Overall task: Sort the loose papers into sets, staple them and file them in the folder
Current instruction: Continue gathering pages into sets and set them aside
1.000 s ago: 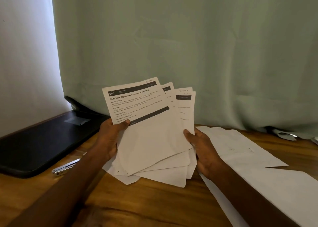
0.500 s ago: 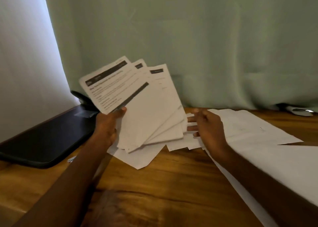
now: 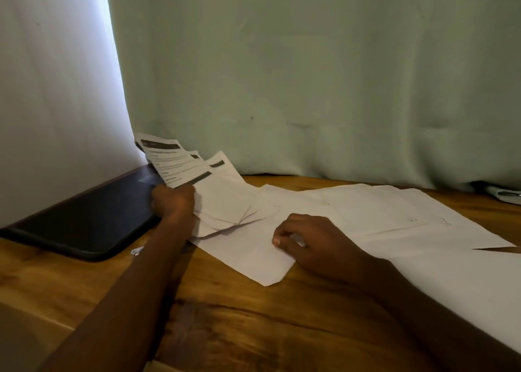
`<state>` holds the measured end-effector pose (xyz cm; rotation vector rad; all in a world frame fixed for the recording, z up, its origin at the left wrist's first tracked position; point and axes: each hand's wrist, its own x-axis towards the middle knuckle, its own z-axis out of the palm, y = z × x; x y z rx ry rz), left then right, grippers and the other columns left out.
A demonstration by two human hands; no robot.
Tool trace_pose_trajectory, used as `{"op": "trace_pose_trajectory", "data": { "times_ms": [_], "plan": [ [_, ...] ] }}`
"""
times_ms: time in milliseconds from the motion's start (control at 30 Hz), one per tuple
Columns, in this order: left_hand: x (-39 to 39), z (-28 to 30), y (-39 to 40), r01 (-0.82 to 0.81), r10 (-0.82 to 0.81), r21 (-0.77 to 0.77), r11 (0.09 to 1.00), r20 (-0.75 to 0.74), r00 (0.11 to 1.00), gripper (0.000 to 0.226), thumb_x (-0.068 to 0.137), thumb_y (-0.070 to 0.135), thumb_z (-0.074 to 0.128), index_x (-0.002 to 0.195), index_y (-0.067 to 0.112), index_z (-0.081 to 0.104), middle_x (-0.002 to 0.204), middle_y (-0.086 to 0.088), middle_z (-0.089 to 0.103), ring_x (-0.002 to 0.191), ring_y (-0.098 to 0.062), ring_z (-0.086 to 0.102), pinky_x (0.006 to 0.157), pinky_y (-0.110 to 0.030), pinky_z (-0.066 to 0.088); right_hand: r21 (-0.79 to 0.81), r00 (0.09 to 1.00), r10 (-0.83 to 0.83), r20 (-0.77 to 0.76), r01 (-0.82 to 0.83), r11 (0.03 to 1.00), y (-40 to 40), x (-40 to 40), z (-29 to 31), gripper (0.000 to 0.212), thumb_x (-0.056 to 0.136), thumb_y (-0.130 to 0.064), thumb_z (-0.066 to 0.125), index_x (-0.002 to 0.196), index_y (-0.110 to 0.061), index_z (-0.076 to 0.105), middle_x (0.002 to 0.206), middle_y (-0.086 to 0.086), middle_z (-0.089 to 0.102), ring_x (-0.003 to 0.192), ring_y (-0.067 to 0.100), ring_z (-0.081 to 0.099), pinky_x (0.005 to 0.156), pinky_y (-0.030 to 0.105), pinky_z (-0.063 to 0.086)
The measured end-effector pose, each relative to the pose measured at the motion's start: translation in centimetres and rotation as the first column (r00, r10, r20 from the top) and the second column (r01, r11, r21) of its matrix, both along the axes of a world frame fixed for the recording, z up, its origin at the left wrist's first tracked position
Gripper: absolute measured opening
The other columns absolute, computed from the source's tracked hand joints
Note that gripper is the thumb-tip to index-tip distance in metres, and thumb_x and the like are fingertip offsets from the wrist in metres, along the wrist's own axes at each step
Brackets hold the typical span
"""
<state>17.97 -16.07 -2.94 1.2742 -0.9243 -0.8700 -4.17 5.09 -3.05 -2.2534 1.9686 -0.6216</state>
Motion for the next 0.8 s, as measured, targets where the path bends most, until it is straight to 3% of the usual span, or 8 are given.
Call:
{"op": "trace_pose_trajectory", "data": {
  "times_ms": [67,133,233,333,433,600,667,800],
  "plan": [
    [0.0,0.2,0.2,0.015,-0.015,0.002,1.0,0.037,0.999,0.033,0.091,0.012,0.074,0.121,0.018,0.06,0.128,-0.008,0.067,0.117,-0.03,0.065,0.096,-0.047,0.057,-0.038,0.999,-0.042,-0.007,0.042,0.998,-0.1,-0.6,-0.4,0.036,0.103,-0.05,0.051,0.126,-0.027,0.067,0.126,-0.01,0.064,0.111,0.007,0.057,0.102,0.034,0.046],
    [-0.1,0.3,0.2,0.048,-0.047,-0.016,0.999,0.074,0.996,0.026,0.093,0.015,0.073,0.114,0.022,0.06,0.126,-0.008,0.067,0.114,-0.029,0.065,0.097,-0.048,0.057,0.0,0.992,-0.105,-0.068,0.105,0.994,-0.3,-1.1,-0.9,0.048,0.101,-0.062,0.044,0.138,-0.035,0.056,0.145,-0.012,0.053,0.13,0.009,0.048,0.115,0.042,0.036],
    [-0.4,0.4,0.6,0.109,-0.101,-0.073,0.991,0.113,0.989,0.024,0.095,0.013,0.071,0.103,0.03,0.057,0.124,-0.006,0.067,0.116,-0.029,0.064,0.101,-0.052,0.055,0.19,0.966,-0.171,-0.191,0.208,0.96,-0.7,-1.2,-1.1,0.092,0.081,-0.092,0.025,0.157,-0.041,0.026,0.169,-0.009,0.019,0.155,0.017,0.019,0.124,0.058,0.012],
    [-0.5,0.5,1.1,0.166,-0.164,-0.108,0.98,0.031,0.986,0.034,0.094,0.004,0.07,0.123,0.018,0.062,0.131,-0.007,0.066,0.123,-0.028,0.062,0.106,-0.052,0.052,0.282,0.961,-0.178,-0.209,0.234,0.93,-1.0,-1.3,-1.6,0.117,0.061,-0.104,0.017,0.16,-0.041,0.011,0.172,-0.007,0.001,0.158,0.02,0.004,0.123,0.064,0.004],
    [-0.5,1.0,1.9,0.211,-0.23,-0.159,0.964,-0.113,0.967,0.04,0.093,0.001,0.071,0.128,0.016,0.061,0.125,-0.004,0.067,0.117,-0.023,0.064,0.098,-0.043,0.056,0.252,0.969,-0.221,-0.109,0.242,0.937,-1.1,-1.6,-1.5,0.107,0.066,-0.102,0.037,0.155,-0.043,0.027,0.17,-0.01,0.016,0.156,0.017,0.016,0.123,0.063,0.01],
    [0.2,1.7,2.4,0.211,-0.286,-0.251,0.945,-0.315,0.905,0.041,0.09,0.004,0.076,0.125,0.022,0.065,0.117,0.004,0.071,0.102,-0.011,0.069,0.084,-0.031,0.059,0.105,0.969,-0.242,0.042,0.237,0.966,-0.8,-1.8,-1.2,0.066,0.078,-0.082,0.062,0.131,-0.043,0.06,0.147,-0.02,0.052,0.135,0.01,0.047,0.117,0.048,0.026],
    [0.5,1.8,2.3,0.221,-0.309,-0.258,0.94,-0.377,0.873,0.038,0.089,0.005,0.076,0.119,0.027,0.067,0.117,0.002,0.072,0.099,-0.014,0.072,0.079,-0.034,0.062,0.002,0.972,-0.221,0.083,0.222,0.975,-0.7,-1.7,-0.7,0.046,0.083,-0.069,0.069,0.119,-0.04,0.07,0.128,-0.02,0.067,0.116,0.006,0.058,0.11,0.042,0.037],
    [1.2,2.0,1.8,0.306,-0.386,-0.242,0.921,-0.459,0.8,0.05,0.089,0.01,0.078,0.136,0.018,0.061,0.127,-0.009,0.071,0.11,-0.03,0.071,0.089,-0.048,0.061,-0.15,0.944,-0.178,0.277,0.225,0.963,-0.3,-2.3,0.1,0.024,0.089,-0.046,0.075,0.111,-0.034,0.077,0.103,-0.018,0.075,0.09,0.002,0.065,0.088,0.023,0.053]
  ]
}}
